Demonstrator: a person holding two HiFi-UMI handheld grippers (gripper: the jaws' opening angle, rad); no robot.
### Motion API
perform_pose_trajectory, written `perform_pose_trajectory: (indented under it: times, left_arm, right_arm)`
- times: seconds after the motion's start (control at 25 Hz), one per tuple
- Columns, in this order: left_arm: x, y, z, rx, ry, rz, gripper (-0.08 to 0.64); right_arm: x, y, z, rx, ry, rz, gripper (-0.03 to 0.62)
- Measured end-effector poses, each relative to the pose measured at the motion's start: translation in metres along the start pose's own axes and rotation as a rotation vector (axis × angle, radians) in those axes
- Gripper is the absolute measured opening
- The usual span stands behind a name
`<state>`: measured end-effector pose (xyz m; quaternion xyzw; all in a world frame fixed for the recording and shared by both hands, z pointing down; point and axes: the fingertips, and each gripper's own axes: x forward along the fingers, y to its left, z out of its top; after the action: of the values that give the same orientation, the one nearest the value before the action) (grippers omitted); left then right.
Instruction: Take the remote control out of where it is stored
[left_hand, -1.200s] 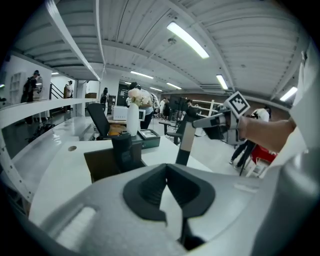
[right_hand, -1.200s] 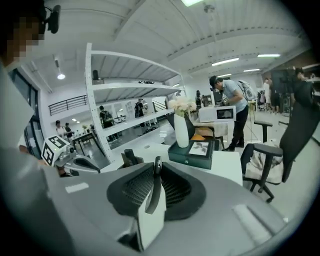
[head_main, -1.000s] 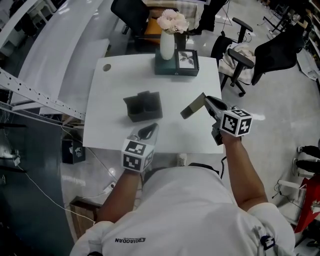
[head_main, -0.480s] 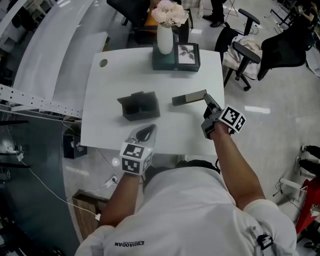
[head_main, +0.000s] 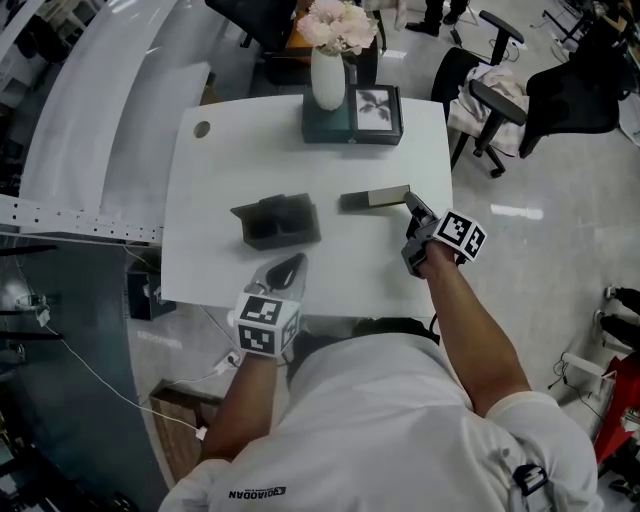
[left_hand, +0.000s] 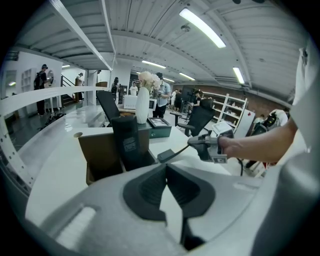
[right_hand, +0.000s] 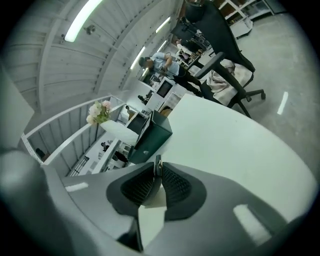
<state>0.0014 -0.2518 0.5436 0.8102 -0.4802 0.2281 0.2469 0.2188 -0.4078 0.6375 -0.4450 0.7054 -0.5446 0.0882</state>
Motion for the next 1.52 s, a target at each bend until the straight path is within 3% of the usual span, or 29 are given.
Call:
perform_pose_trajectory:
  times: [0.52,0.76,1.04,1.28,1.52]
  left_arm:
    - [-0.003,0.011,-0.014,-0.026,0.034,-0.021,0.003]
    - [-0.011,0.013,-0.017,-0.104,0.015,-0.065,0.003]
    - [-0.028,0.022,-0.017,-0.08,-0.001,-0.072,0.003]
    - [-0.045,0.03,-0.013,-0.058,-0.027,-0.075,0.003]
    - [-0.065,0.034,-0.009,-0.026,-0.056,-0.095,0.003]
  right_arm:
    - [0.017,-0.027,0.001,-0.154,0.089,-0.149,0.072]
    - [0.013,-0.034,0.002,-0.211,0.091,-0.202,0.075]
    - [0.002,-0.032,0.008,-0.29,0.07,-0.242,0.11]
    - [-0.02,0.005,0.009,-0.342,0.006,-0.218,0.103]
    - [-0.041,0.062,-0.017,-0.35,-0.039,-0.131,0.09]
